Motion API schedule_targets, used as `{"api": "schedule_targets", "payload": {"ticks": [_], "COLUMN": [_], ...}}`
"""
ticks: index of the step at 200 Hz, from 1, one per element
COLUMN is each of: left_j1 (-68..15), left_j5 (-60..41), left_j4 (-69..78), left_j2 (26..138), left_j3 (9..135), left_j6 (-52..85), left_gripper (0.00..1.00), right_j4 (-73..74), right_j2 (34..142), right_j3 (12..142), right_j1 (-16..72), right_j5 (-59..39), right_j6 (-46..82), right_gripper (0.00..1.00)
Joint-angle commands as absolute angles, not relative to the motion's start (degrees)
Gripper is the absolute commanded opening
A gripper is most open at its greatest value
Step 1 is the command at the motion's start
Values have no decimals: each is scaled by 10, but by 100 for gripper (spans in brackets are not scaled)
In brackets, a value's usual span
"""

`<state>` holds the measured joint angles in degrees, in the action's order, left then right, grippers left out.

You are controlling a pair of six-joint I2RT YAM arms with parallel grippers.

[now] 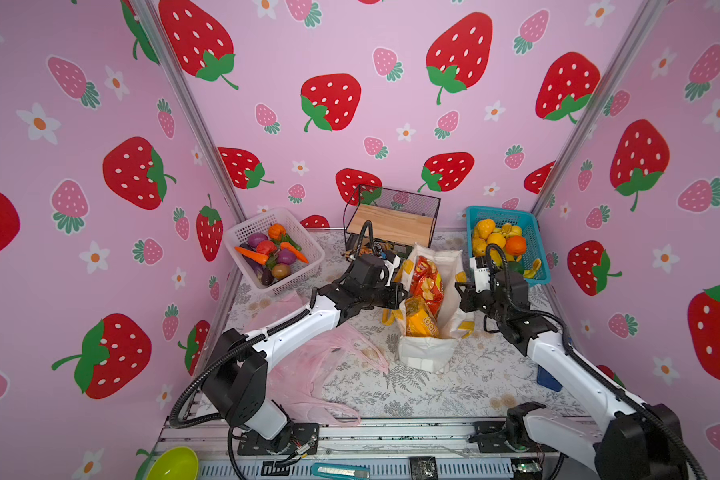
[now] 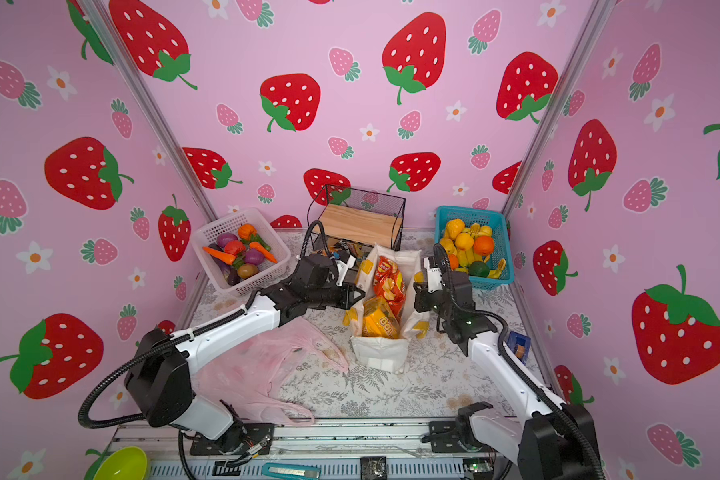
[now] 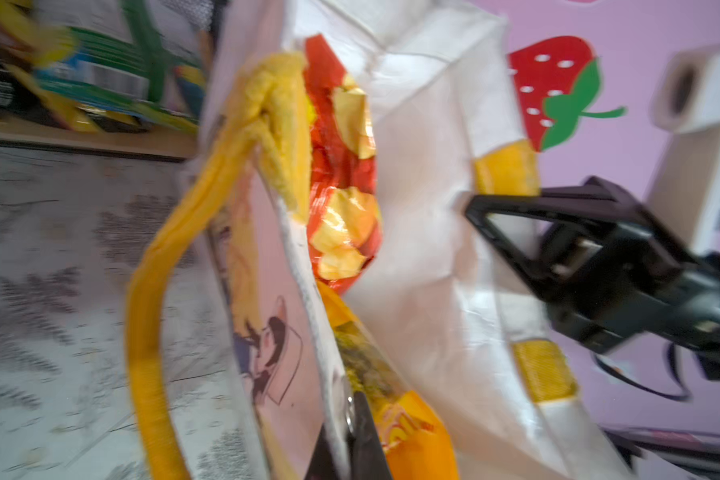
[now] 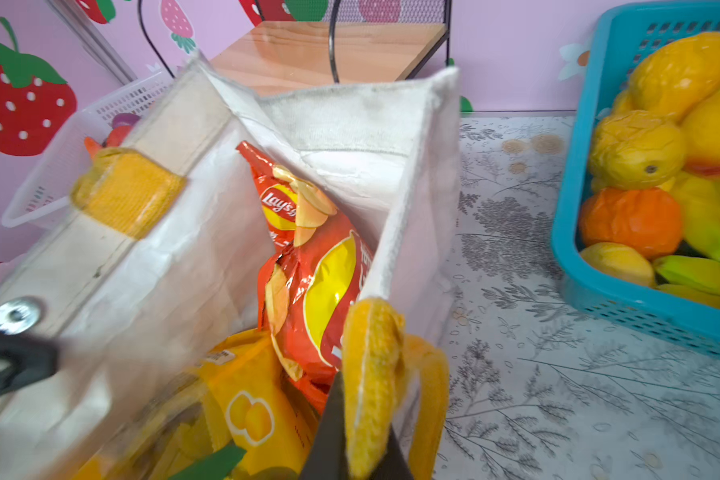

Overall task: Place the mixed food into the grocery bags and tie them
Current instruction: 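Grasp the tote's other yellow handle with the left gripper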

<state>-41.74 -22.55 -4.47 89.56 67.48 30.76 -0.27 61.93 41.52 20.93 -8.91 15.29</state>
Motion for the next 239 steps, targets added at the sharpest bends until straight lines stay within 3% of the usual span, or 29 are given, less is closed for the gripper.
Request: {"api": "schedule_targets", "payload": {"ticks": [1,37,71,94,150,239], "left_j1": [-470,-483,-497,-499,-465,-466], "left_j5": [-357,-368,-345,-330,-287,-298], "left_j4": [43,203,222,233,216,177], "left_j2": [910,944,965,972,970,942], "left_j3": [722,703,722,713,631,663], "left_j6": [382,518,551,573,568,519], "left_gripper": [0,0,0,0,0,0], "right_j4": [-40,-69,-70,-50,-32,-56], "right_j2": [574,567,574,586,617,597], "right_j3": [459,472,484,479,441,517], "right_j1": [207,208,208,208,209,208], "right_j5": [-4,-7,21,-17,-39,-4], "right_j6": [126,121,113,125,127,114], "right_gripper": [6,6,6,6,7,7]}}
